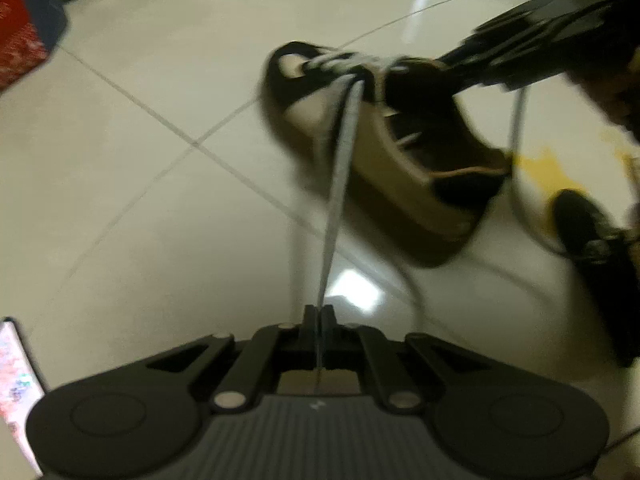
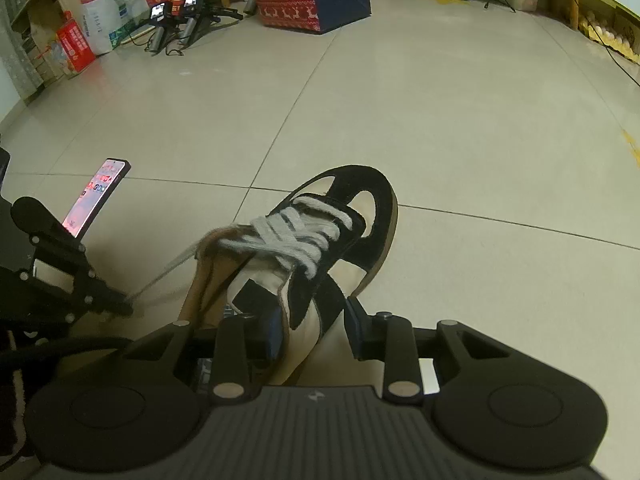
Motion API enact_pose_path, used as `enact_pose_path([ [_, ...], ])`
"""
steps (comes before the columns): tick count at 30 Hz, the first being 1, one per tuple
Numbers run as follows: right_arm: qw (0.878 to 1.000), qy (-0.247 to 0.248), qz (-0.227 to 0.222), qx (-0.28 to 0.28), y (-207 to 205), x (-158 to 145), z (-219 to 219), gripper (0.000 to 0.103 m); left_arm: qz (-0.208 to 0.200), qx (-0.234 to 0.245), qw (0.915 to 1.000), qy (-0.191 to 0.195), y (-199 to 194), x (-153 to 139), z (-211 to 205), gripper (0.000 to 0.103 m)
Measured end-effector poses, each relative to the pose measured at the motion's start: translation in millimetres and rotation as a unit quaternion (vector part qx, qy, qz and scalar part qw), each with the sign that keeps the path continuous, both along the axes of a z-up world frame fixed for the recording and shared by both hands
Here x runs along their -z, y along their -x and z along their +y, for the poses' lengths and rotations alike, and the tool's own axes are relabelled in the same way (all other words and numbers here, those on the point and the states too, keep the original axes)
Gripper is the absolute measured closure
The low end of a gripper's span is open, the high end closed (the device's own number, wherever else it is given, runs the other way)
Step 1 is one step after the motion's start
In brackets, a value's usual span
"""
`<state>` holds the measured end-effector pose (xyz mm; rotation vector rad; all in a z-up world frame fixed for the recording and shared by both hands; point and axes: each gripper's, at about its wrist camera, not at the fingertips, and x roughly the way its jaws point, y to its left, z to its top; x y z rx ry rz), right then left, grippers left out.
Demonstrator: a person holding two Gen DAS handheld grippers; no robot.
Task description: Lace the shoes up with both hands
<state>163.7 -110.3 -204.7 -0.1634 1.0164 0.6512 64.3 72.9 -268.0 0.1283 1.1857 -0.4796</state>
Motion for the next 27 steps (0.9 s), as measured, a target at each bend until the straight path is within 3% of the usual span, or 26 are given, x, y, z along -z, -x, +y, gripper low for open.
enact_pose_path([
  [2,1.000,-0.001,0.002,0.000,0,-1,-1,0.071,0.009,0.004,0.9996,0.026,-1,-3,5,0.085],
  [4,1.000,-0.002,0.004,0.001,-1,-2,-2,0.071,0.007,-0.002,0.9989,0.047,-2,-11,12,0.057],
  [10,1.000,-0.001,0.002,0.000,-1,-5,3,0.071,-0.011,-0.043,0.9951,0.089,-22,-26,32,0.051],
  [14,1.000,-0.009,-0.007,0.002,-2,-11,5,0.071,0.014,-0.107,0.9892,0.100,-43,-18,44,0.051],
  [19,1.000,-0.012,-0.013,0.000,-5,-14,7,0.071,0.031,-0.172,0.9783,0.111,-66,-4,51,0.043],
  [27,1.000,-0.013,-0.006,0.000,-3,-11,4,0.071,0.031,-0.142,0.9807,0.131,-85,9,31,0.025],
])
